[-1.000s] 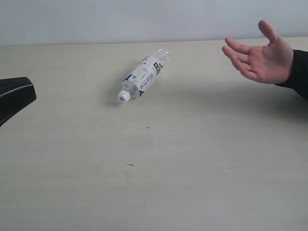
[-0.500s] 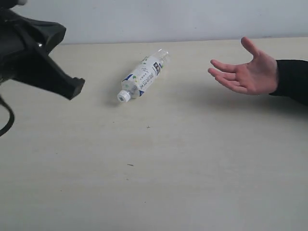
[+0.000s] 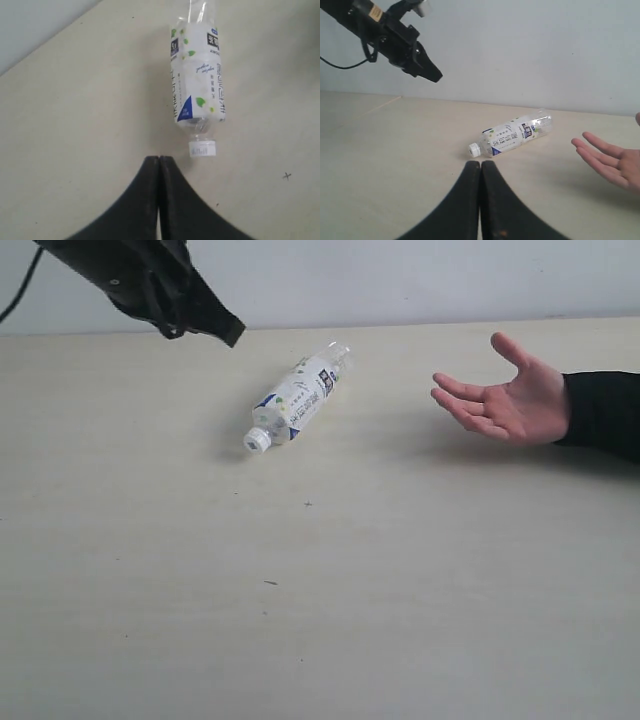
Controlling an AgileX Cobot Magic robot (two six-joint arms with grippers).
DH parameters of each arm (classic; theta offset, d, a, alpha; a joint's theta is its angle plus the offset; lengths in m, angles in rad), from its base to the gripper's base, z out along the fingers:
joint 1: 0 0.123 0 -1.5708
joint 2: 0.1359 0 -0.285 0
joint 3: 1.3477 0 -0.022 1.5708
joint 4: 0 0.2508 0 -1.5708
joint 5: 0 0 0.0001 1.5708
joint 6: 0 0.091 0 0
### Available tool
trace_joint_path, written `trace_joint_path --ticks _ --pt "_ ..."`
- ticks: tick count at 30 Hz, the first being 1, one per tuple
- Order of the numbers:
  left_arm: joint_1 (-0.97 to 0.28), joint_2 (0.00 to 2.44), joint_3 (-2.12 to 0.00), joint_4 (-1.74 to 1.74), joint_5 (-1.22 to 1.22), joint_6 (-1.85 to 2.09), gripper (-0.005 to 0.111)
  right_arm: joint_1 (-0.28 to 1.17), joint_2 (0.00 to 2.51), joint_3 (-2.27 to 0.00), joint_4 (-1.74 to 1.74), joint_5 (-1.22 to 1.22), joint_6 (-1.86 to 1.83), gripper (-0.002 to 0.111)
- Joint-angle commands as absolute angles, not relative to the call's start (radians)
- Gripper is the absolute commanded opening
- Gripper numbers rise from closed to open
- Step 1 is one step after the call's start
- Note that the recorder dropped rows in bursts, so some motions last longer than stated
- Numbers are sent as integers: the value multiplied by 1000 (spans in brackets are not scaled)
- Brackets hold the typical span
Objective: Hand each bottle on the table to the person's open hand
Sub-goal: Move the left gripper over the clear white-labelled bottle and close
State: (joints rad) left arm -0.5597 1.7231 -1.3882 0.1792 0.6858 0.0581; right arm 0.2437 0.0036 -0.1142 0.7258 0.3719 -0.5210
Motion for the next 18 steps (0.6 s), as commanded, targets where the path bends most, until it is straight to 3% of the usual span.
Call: trace_joint_path --ticks 1,7,11,13,16,18 --pt "-557 1879 -1529 93 745 115 0 245 0 -120 726 372 -521 0" --pt "-557 2144 -1815 -150 858 335 0 245 0 -120 726 372 -521 0" --pt "-557 2162 -1829 -146 872 335 3 245 0 -120 726 372 -521 0" --pt "-557 2162 -1829 -146 856 335 21 245 0 -120 726 372 -521 0" --pt "-557 2170 -1829 -146 794 307 73 245 0 -120 726 372 -521 0" --pt "-557 2186 -1829 -146 755 305 78 245 0 -120 726 372 -521 0"
